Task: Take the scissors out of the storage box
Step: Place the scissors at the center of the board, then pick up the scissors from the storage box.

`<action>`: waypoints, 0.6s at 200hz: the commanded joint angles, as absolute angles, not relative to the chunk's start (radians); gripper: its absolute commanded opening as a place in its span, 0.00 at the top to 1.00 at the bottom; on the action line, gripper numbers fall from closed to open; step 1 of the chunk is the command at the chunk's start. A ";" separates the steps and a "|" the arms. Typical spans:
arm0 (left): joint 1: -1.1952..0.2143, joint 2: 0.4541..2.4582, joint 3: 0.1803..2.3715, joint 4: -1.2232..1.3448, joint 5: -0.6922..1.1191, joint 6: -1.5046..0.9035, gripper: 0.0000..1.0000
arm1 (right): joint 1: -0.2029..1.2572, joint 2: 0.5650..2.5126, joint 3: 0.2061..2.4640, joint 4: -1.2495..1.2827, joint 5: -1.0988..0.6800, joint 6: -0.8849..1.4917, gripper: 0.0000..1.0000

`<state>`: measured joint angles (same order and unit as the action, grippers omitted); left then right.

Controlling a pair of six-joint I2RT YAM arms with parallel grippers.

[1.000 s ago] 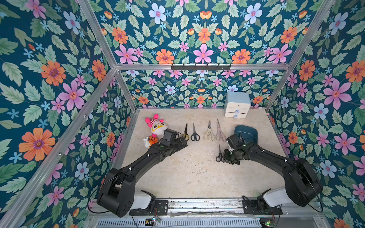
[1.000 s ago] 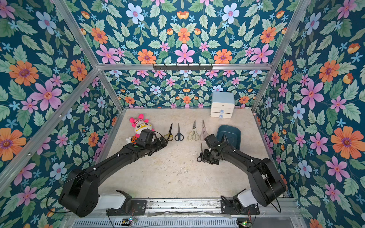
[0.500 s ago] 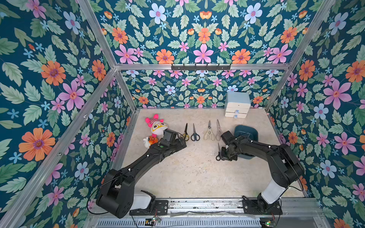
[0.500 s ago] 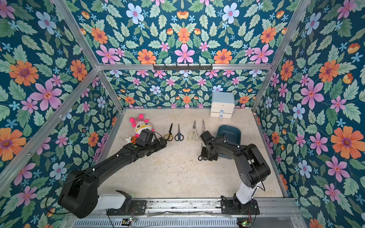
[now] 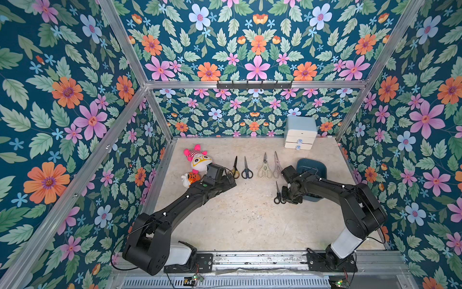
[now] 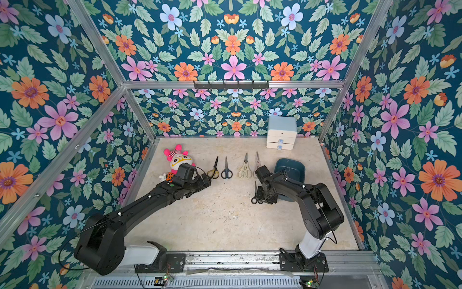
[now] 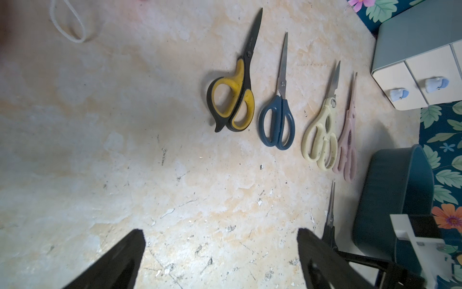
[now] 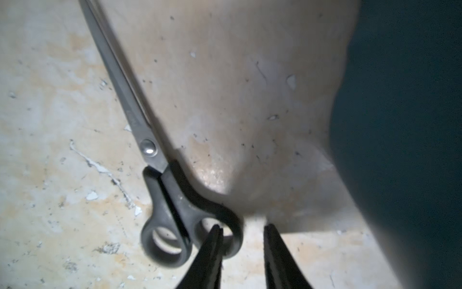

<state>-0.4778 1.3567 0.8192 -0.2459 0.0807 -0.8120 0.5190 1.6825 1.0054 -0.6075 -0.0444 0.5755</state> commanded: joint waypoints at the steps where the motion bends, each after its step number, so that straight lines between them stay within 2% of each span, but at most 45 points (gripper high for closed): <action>1: -0.478 1.366 0.834 -0.244 0.066 -0.809 0.01 | 0.521 1.667 1.046 -0.666 -0.009 0.553 0.62; 28: -0.478 1.392 0.865 -0.245 0.066 -0.798 0.01 | 0.522 1.595 1.090 -0.711 0.000 0.545 0.60; 56: -0.477 1.425 0.894 -0.236 0.072 -0.795 0.01 | 0.522 1.536 1.109 -0.698 -0.101 0.532 0.60; 74: -0.477 1.449 0.911 -0.232 0.078 -0.792 0.01 | 0.511 1.503 1.131 -0.709 -0.098 0.532 0.60; 120: -0.479 1.520 0.977 -0.221 0.131 -0.780 0.01 | 0.321 1.459 1.161 -0.755 -0.140 0.463 0.63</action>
